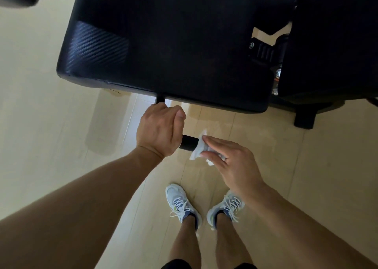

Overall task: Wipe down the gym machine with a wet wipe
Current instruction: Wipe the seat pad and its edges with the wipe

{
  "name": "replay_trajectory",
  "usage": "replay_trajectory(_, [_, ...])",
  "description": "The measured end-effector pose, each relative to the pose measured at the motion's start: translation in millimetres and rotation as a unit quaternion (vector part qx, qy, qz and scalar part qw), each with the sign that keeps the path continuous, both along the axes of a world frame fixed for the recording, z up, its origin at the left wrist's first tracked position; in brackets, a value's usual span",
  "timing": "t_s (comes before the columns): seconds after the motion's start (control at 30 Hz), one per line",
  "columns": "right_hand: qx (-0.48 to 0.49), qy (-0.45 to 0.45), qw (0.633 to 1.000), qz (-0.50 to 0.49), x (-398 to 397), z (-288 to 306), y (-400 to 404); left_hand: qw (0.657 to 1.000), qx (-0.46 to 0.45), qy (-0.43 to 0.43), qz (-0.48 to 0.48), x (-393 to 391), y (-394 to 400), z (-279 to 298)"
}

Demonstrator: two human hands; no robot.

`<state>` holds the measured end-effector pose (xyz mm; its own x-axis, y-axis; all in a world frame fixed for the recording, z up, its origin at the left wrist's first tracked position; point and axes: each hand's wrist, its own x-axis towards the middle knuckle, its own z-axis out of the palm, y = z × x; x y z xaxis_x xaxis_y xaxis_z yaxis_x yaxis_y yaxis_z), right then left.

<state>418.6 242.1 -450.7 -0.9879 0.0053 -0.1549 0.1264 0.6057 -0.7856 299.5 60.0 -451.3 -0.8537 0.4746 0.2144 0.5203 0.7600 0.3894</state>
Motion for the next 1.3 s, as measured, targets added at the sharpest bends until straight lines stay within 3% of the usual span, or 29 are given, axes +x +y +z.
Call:
replay_trajectory(0.27, [0.035, 0.055, 0.995, 0.070, -27.8, 7.2, -42.0, 0.999, -0.035, 0.005, 0.000, -0.1, -2.8, -3.1])
replay_trajectory(0.53, [0.140, 0.075, 0.986, 0.052, 19.7, -24.3, 29.7, 1.000, -0.021, -0.009, -0.003, 0.4, -1.5, -0.4])
replay_trajectory(0.77, [0.083, 0.154, 0.984, 0.039, -23.5, -13.9, -57.9, 0.999, -0.032, -0.005, 0.004, 0.5, -1.2, 0.5])
replay_trajectory(0.9, [0.135, 0.126, 0.980, 0.071, 4.0, -27.4, -8.7, 1.000, -0.021, -0.006, 0.000, 0.4, 1.2, 4.4])
replay_trajectory(1.07, [0.146, 0.086, 0.985, 0.038, 40.6, -43.0, 49.0, 1.000, -0.011, -0.010, -0.005, 0.7, 0.4, 4.1])
replay_trajectory(1.3, [0.081, 0.153, 0.985, 0.024, -19.1, -18.5, -51.3, 0.999, -0.032, -0.003, 0.005, 0.8, 2.4, 5.9])
